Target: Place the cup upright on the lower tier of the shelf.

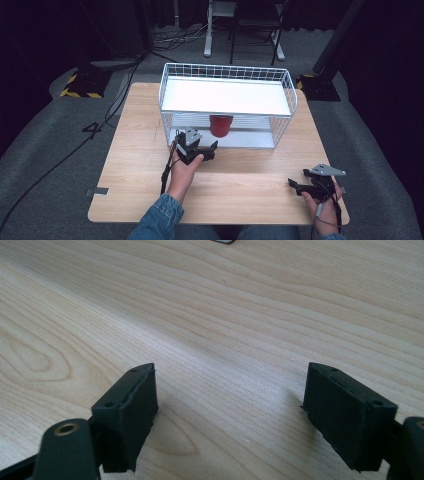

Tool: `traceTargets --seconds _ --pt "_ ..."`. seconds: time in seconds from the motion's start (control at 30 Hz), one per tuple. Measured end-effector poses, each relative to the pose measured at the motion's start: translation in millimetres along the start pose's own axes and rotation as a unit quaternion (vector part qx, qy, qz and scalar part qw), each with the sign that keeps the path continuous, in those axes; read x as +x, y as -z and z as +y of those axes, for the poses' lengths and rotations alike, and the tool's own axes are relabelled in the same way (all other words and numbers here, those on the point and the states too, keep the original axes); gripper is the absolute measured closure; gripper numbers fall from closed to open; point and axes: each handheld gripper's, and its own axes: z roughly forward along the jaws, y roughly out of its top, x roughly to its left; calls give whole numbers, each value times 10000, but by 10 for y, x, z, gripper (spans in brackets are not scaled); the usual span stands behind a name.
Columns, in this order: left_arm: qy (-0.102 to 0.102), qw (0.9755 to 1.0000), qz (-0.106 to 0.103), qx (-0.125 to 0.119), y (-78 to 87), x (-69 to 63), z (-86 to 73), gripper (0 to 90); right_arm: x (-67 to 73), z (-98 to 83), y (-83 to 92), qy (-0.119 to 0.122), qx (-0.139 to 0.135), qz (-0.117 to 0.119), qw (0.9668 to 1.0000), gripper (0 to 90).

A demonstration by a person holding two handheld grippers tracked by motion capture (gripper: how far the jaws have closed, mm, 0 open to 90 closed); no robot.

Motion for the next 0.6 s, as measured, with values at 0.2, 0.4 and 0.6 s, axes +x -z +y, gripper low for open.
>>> traceTargets --seconds 0.2,0.4,0.6 --pt "-135 9999 -83 22 246 -2 -22 150 -2 0 -1 -4 2 11 10000 219" --pt "-118 9998 -142 40 480 49 -52 149 -3 1 0 -3 8 11 10000 219" --pt "-302 9994 -133 128 655 78 -86 150 -2 0 0 -2 7 11 10000 219"
